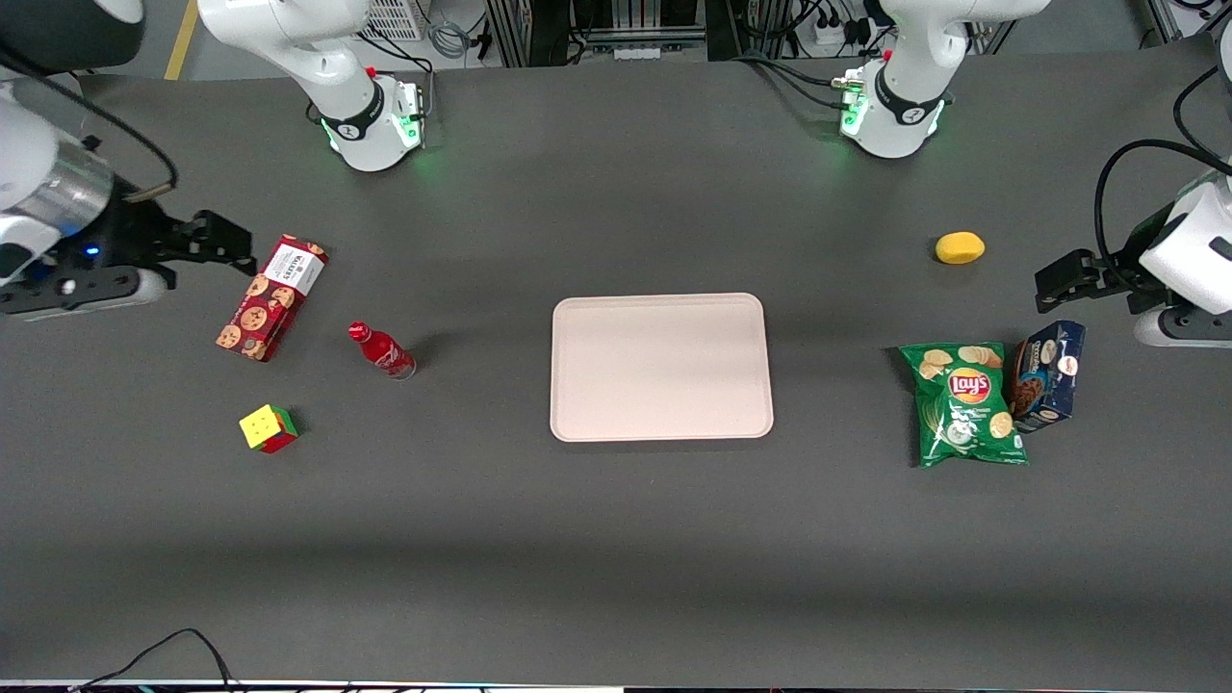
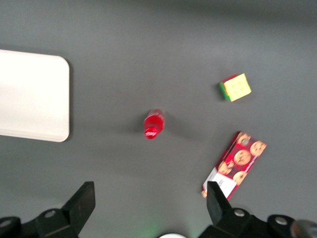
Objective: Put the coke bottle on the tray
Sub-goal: 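Lower the open right gripper over the lying red bottle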
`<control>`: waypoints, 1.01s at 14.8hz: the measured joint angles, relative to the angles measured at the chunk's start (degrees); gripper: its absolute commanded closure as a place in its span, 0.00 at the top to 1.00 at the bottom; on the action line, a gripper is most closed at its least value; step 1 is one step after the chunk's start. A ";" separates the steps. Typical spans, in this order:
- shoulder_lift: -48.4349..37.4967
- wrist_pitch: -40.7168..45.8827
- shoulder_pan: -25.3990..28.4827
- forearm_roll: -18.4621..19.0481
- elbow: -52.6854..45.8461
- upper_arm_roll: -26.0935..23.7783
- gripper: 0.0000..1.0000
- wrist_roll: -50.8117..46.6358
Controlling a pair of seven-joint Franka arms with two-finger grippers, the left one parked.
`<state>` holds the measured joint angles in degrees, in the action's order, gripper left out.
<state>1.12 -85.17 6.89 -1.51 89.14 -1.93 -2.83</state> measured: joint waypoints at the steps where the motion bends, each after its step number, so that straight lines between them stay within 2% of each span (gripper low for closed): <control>1: 0.00 0.79 1.13 0.00 0.11 -0.01 1.00 -1.43; 3: 0.02 1.06 1.85 0.00 1.44 -0.01 1.00 -2.19; 5: 0.10 -2.41 1.80 0.00 5.33 0.01 1.00 -2.19; 10: -1.05 -24.11 1.80 0.01 22.74 -0.06 1.00 -2.20; 15: -3.67 -40.92 1.80 0.00 36.63 -0.98 1.00 -2.20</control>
<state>-2.56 -126.09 8.69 -1.50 125.76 -2.91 -5.03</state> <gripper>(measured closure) 0.000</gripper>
